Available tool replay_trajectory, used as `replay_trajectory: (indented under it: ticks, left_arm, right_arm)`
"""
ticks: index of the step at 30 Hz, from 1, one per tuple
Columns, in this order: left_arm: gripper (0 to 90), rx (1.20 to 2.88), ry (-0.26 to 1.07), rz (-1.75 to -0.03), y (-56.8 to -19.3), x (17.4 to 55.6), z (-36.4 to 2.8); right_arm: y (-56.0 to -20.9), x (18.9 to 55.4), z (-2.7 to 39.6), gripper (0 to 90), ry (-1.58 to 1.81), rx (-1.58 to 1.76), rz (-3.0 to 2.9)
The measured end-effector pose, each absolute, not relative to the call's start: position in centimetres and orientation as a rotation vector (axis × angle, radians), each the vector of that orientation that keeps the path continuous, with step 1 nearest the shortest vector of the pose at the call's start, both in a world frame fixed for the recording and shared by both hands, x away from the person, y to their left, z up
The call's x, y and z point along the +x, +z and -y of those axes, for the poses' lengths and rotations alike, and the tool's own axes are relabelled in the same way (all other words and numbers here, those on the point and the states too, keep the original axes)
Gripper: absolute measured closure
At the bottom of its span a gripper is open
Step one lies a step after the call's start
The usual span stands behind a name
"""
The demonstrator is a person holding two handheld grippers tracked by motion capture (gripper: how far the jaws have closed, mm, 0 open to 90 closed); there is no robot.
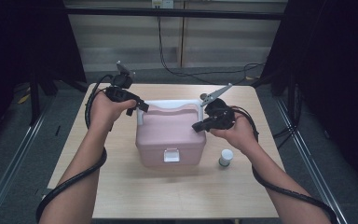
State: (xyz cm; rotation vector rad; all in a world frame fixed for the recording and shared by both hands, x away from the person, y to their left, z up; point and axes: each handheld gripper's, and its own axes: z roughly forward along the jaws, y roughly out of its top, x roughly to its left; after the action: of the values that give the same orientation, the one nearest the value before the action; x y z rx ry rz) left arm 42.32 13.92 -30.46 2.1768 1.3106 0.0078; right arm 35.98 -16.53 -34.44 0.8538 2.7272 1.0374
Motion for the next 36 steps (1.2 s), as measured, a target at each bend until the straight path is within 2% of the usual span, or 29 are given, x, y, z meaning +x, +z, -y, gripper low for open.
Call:
replay_trajectory:
  ticks: [12, 24, 36]
  left_arm:
    - [51.8, 2.205, 0.023, -1.254, -29.3, 41.3, -13.9]
    - [52.1, 2.240, 0.022, -1.208, -29.6, 40.6, -13.8]
    - [52.1, 2.278, 0.076, -1.212, -30.5, 40.8, -13.1]
  right_arm:
    - [-34.5, 36.1, 16.3, 90.0, 1.050, 0.888, -2.721]
    - [-34.6, 36.1, 16.3, 90.0, 1.065, 0.898, -2.714]
    - [-34.8, 36.1, 16.6, 90.0, 1.101, 0.910, -2.702]
